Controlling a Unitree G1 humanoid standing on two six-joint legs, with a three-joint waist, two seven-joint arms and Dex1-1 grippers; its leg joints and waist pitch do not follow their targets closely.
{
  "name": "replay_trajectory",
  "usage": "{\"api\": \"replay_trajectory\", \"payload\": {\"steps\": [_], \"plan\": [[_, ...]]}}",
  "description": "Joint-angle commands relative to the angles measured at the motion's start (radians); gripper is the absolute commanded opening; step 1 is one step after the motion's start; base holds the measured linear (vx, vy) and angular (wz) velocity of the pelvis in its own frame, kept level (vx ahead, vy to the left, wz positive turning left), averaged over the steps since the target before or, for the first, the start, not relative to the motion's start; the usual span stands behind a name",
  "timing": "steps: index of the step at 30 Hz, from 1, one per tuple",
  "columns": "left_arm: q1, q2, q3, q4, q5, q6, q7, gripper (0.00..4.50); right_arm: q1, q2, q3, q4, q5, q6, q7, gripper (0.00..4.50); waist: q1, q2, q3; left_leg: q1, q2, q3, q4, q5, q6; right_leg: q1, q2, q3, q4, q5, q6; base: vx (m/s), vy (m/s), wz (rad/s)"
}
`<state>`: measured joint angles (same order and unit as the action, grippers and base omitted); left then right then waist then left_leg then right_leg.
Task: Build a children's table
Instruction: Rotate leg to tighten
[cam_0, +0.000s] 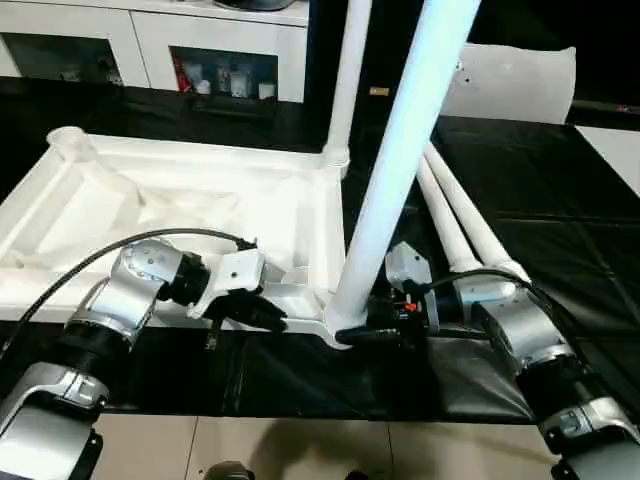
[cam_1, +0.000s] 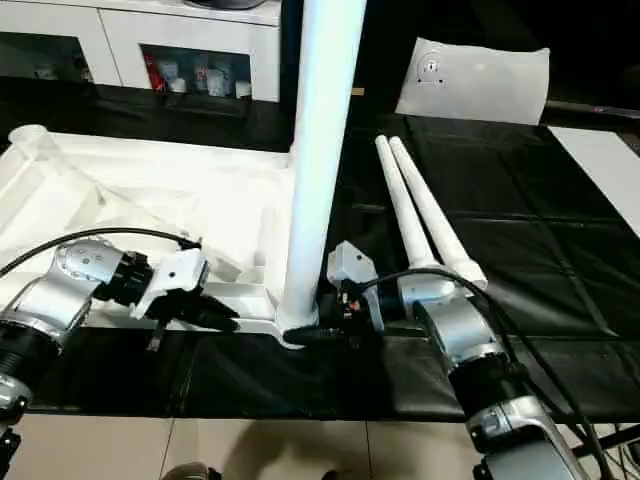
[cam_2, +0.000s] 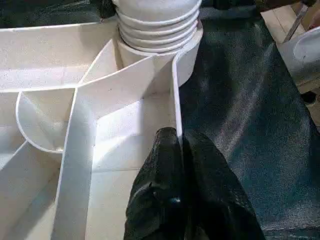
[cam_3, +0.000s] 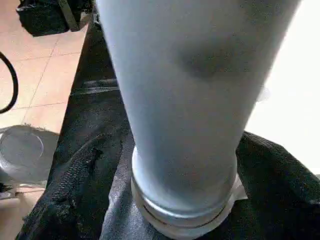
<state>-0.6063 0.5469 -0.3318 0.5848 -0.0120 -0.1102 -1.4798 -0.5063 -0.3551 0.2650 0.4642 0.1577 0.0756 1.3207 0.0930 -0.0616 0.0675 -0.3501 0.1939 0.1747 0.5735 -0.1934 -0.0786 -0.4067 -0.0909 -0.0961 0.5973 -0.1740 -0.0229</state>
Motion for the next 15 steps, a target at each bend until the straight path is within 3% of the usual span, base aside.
{"api": "replay_trajectory", "payload": {"steps": [1, 9, 15], "plan": [[-0.011, -0.002, -0.051, 0.017, 0.043, -0.02, -0.032, 0.0, -0.008, -0.005, 0.004, 0.006, 0.004, -0.002, 0.018, 3.47, -0.002, 0.012, -0.056, 0.005, 0.046, -0.004, -0.069, -0.17, 0.031, 0.054, -0.065, 0.061, -0.058, -0.216, -0.216, 0.0, 0.0, 0.0], [-0.016, 0.0, -0.048, 0.039, 0.039, -0.029, -0.041, 0.0, -0.005, -0.005, 0.015, 0.021, 0.008, 0.008, 0.045, 2.82, 0.003, 0.015, -0.058, 0.005, 0.047, -0.003, -0.067, -0.157, 0.035, 0.055, -0.064, 0.06, -0.053, -0.17, -0.234, 0.0, 0.0, 0.0], [0.011, -0.011, -0.003, -0.016, 0.006, 0.079, 0.032, 0.0, 0.022, 0.039, -0.005, -0.005, 0.036, 0.057, -0.022, 2.64, 0.004, 0.016, -0.057, 0.006, 0.048, -0.003, -0.069, -0.167, 0.028, 0.055, -0.065, 0.06, -0.053, -0.177, -0.238, 0.0, 0.0, 0.0]]}}
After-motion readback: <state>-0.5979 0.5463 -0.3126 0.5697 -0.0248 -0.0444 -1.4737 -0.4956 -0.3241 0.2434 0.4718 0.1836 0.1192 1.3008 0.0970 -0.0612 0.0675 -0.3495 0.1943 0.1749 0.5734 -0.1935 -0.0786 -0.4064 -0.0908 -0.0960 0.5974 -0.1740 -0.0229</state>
